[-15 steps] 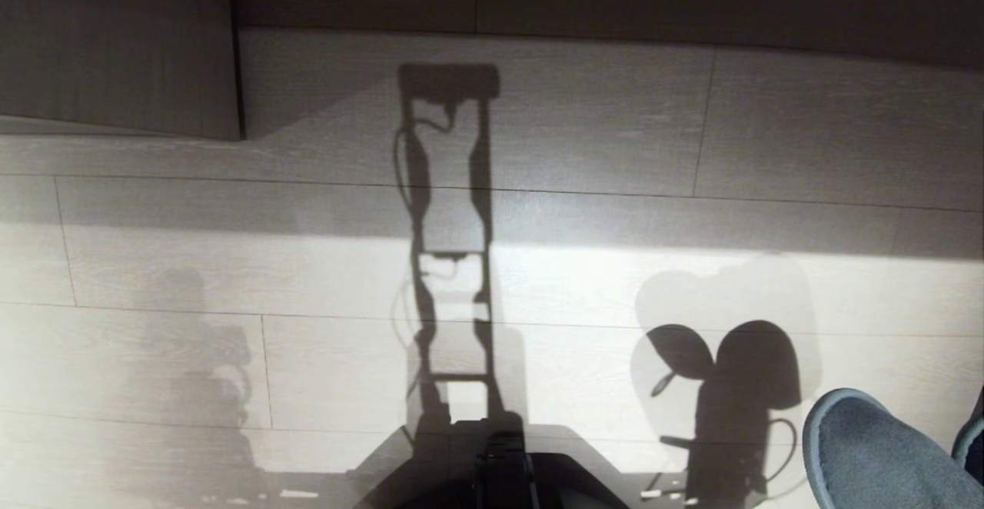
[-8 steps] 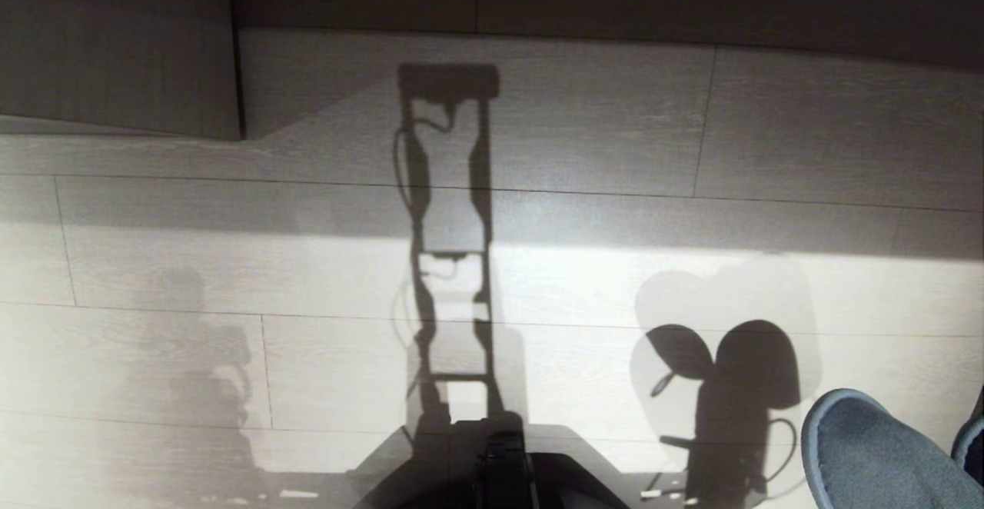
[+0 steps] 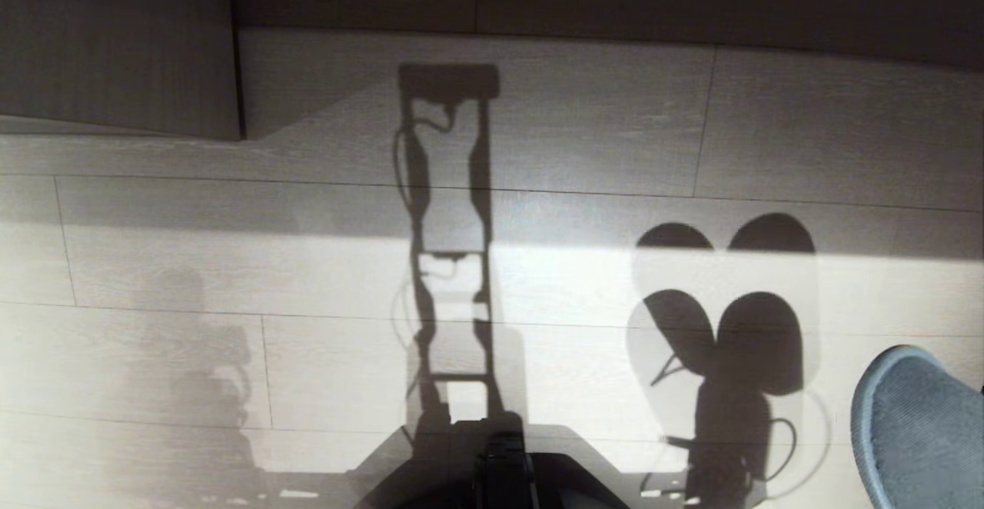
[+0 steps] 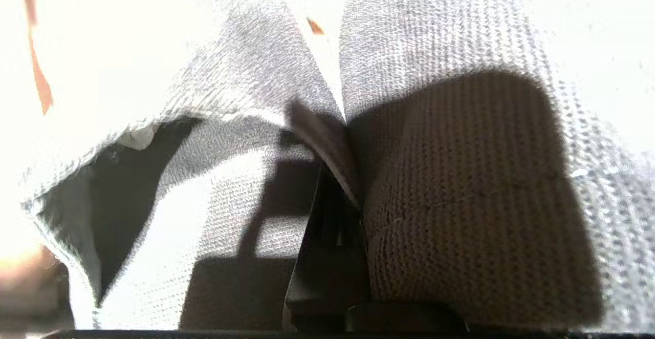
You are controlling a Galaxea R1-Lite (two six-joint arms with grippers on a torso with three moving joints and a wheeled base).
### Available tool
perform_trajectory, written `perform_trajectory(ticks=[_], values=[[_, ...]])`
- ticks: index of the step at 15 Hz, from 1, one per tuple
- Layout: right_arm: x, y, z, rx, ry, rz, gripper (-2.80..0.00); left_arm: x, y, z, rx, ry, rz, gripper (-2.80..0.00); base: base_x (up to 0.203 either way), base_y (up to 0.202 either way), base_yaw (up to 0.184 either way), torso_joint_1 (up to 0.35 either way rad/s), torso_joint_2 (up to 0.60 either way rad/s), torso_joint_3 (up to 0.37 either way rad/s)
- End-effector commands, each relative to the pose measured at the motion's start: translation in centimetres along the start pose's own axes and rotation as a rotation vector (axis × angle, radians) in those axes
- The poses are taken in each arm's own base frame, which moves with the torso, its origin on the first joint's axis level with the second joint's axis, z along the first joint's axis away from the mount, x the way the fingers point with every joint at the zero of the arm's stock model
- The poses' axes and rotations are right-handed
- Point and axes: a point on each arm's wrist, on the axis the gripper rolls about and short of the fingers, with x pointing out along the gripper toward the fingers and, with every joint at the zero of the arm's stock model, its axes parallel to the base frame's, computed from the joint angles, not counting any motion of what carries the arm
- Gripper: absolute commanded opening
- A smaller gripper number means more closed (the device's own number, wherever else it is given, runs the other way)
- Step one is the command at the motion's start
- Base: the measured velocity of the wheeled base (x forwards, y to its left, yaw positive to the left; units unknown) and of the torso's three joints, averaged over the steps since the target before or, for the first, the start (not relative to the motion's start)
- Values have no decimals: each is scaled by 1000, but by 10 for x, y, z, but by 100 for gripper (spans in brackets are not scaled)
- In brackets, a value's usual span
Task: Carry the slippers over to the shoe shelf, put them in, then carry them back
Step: Place the slippers on the floor
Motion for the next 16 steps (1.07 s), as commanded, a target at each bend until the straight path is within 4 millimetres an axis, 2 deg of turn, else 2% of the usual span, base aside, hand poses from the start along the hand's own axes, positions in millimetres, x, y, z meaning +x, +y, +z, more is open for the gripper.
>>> perform_trajectory(ticks=[1, 5, 9, 12, 14, 16], values=[[6, 0, -3, 4, 12, -4, -280, 0, 0, 0, -1, 0, 0, -280, 0, 0, 0, 0, 0, 0], [46, -2, 26, 24, 1, -72, -280, 0, 0, 0, -1, 0, 0, -280, 0, 0, 0, 0, 0, 0], [88, -5, 44, 44, -51, -148, -280, 0, 0, 0, -1, 0, 0, -280, 0, 0, 0, 0, 0, 0], [126, -7, 45, 44, -68, -192, -280, 0, 0, 0, -1, 0, 0, -280, 0, 0, 0, 0, 0, 0], [148, -9, 37, 47, -40, -218, -280, 0, 0, 0, -1, 0, 0, -280, 0, 0, 0, 0, 0, 0], [161, -10, 28, 58, -8, -240, -280, 0, 0, 0, -1, 0, 0, -280, 0, 0, 0, 0, 0, 0]])
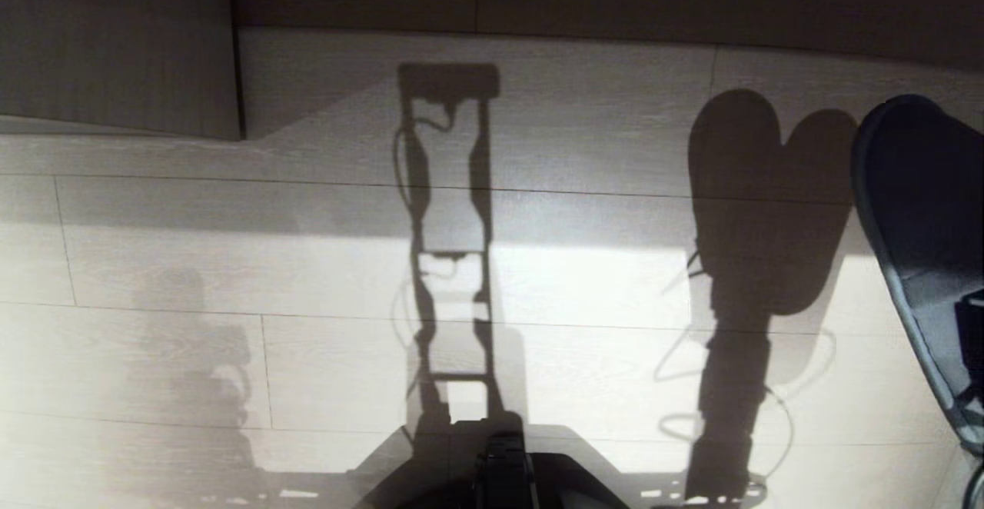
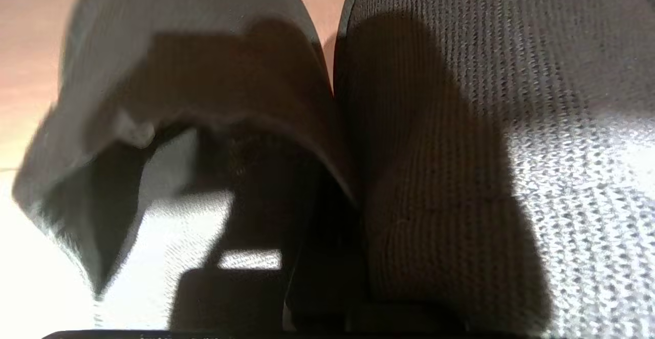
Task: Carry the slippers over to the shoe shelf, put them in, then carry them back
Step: Place the slippers on the floor
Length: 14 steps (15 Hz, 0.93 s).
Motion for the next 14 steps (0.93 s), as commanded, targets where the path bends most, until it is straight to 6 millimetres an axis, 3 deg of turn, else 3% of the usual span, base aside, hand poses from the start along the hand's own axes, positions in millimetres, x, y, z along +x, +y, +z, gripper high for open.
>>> perform_trajectory(ticks=[1, 5, 11, 14], values=[[10, 0, -30, -30, 157, -18, -280, 0, 0, 0, -1, 0, 0, -280, 0, 0, 0, 0, 0, 0], [30, -5, -59, -63, 293, -68, -280, 0, 0, 0, -1, 0, 0, -280, 0, 0, 0, 0, 0, 0], [74, -1, -65, -55, 252, -78, -280, 0, 0, 0, -1, 0, 0, -280, 0, 0, 0, 0, 0, 0], [107, 3, -71, -48, 213, -75, -280, 0, 0, 0, -1, 0, 0, -280, 0, 0, 0, 0, 0, 0]])
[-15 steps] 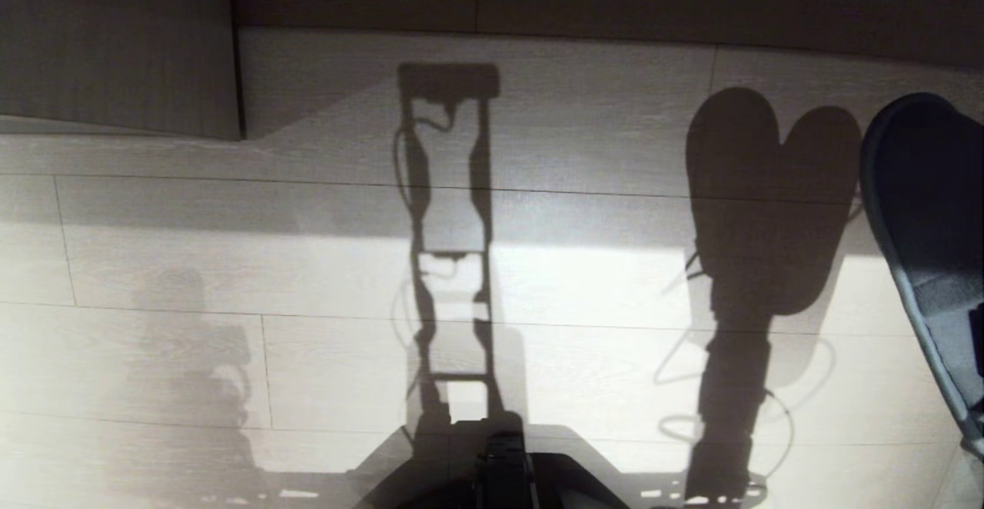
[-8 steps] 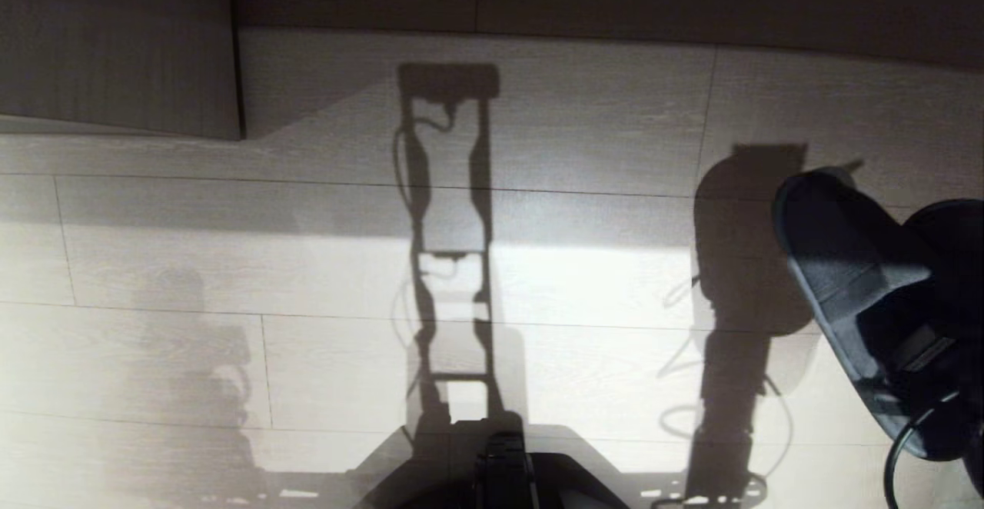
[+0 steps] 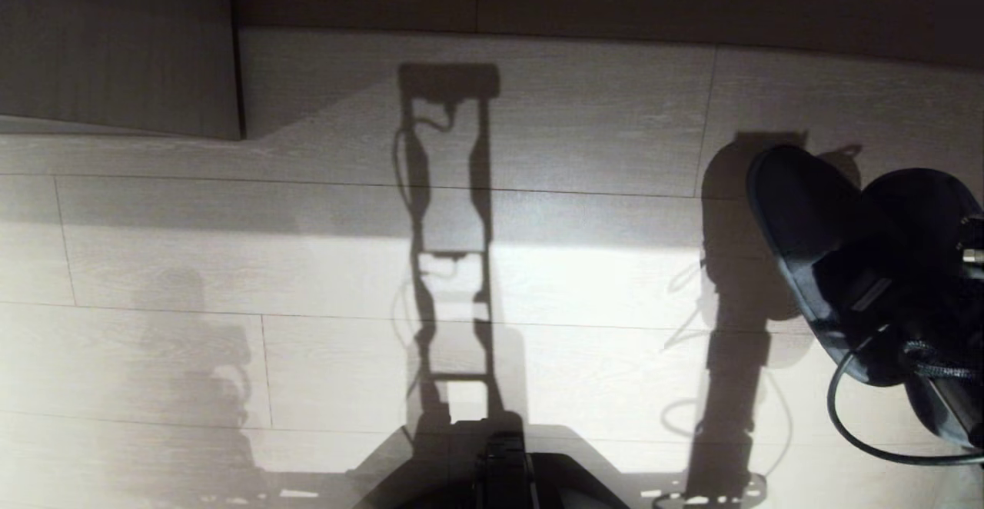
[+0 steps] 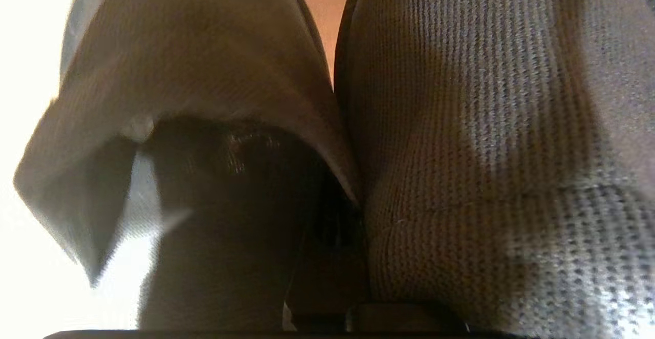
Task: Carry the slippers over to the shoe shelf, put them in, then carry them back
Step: Place the slippers on the floor
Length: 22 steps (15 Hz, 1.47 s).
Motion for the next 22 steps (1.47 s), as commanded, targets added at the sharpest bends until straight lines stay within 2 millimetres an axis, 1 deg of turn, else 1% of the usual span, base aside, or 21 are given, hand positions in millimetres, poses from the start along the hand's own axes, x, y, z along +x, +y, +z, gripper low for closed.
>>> perform_trajectory(ticks=[1, 4, 5, 8, 9, 12, 14, 16, 17, 18, 21, 22], values=[[18, 3, -5, 1, -3, -4, -280, 0, 0, 0, -1, -1, 0, -280, 0, 0, 0, 0, 0, 0], [41, 7, 0, 5, -54, 0, -280, 0, 0, 0, -1, -1, 0, -280, 0, 0, 0, 0, 0, 0], [43, 8, 0, 2, -57, 2, -280, 0, 0, 0, -1, -1, 0, -280, 0, 0, 0, 0, 0, 0], [62, 12, 10, 5, -122, 10, -280, 0, 0, 0, -1, -1, 0, -280, 0, 0, 0, 0, 0, 0], [69, 13, 13, 2, -143, 17, -280, 0, 0, 0, -1, -1, 0, -280, 0, 0, 0, 0, 0, 0], [100, 18, 22, -39, -226, 71, -280, 0, 0, 0, -1, -1, 0, -280, 0, 0, 0, 0, 0, 0], [120, 21, 22, -69, -263, 95, -280, 0, 0, 0, -1, -1, 0, -280, 0, 0, 0, 0, 0, 0], [129, 23, 20, -91, -273, 108, -280, 0, 0, 0, -1, -1, 0, -280, 0, 0, 0, 0, 0, 0], [138, 25, 23, -95, -302, 112, -280, 0, 0, 0, -1, -1, 0, -280, 0, 0, 0, 0, 0, 0], [145, 26, 21, -105, -311, 119, -280, 0, 0, 0, -1, -1, 0, -280, 0, 0, 0, 0, 0, 0], [157, 29, 23, -130, -345, 136, -280, 0, 0, 0, -1, -1, 0, -280, 0, 0, 0, 0, 0, 0], [160, 30, 18, -130, -333, 138, -280, 0, 0, 0, -1, -1, 0, -280, 0, 0, 0, 0, 0, 0]])
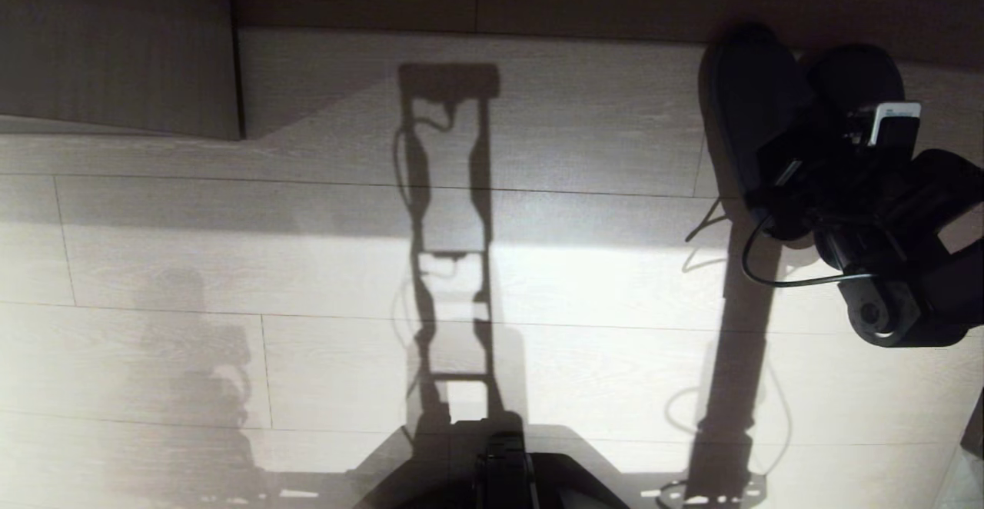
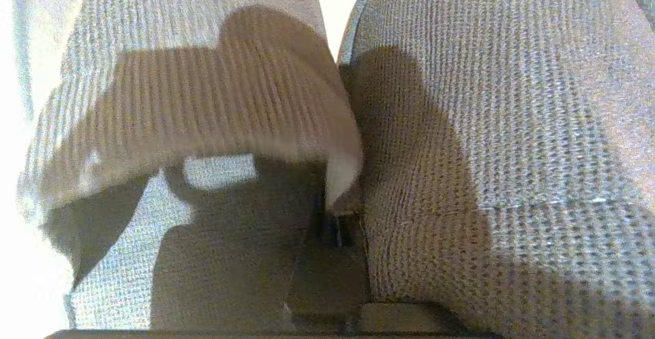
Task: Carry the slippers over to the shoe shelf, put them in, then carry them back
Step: Place the slippers on the floor
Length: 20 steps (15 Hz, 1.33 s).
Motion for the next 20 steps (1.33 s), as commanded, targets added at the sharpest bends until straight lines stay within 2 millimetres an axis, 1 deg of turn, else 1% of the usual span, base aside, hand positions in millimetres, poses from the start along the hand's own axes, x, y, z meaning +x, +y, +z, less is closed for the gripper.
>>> perform_trajectory(ticks=[1, 6, 7, 8, 11, 15, 20], values=[[2, 1, -8, 0, 6, 2, -280, 0, 0, 0, 0, 0, 0, -280, 0, 0, 0, 0, 0, 0], [2, 1, -13, -17, 38, 35, -280, 0, 0, 0, 0, 0, 0, -280, 0, 0, 0, 0, 0, 0], [1, 1, -13, -22, 43, 37, -232, 0, 0, 0, 0, 0, 1, -280, 0, 0, 0, 0, 0, 0], [1, 1, -13, -19, 47, 36, 0, 0, 0, 0, 0, 0, 0, -280, 0, 0, 0, 0, 0, 0], [0, 1, -13, -19, 49, 38, 0, 0, 0, 0, 0, 0, 0, -280, 0, 0, 0, 0, 0, 0], [-3, -4, -13, -17, 59, 40, 0, 0, 0, 0, 0, 0, 0, -280, 0, 0, 0, 0, 0, 0], [-8, -6, -7, -14, 68, 47, 0, 0, 0, 0, 0, 0, 0, -280, 0, 0, 0, 0, 0, 0]])
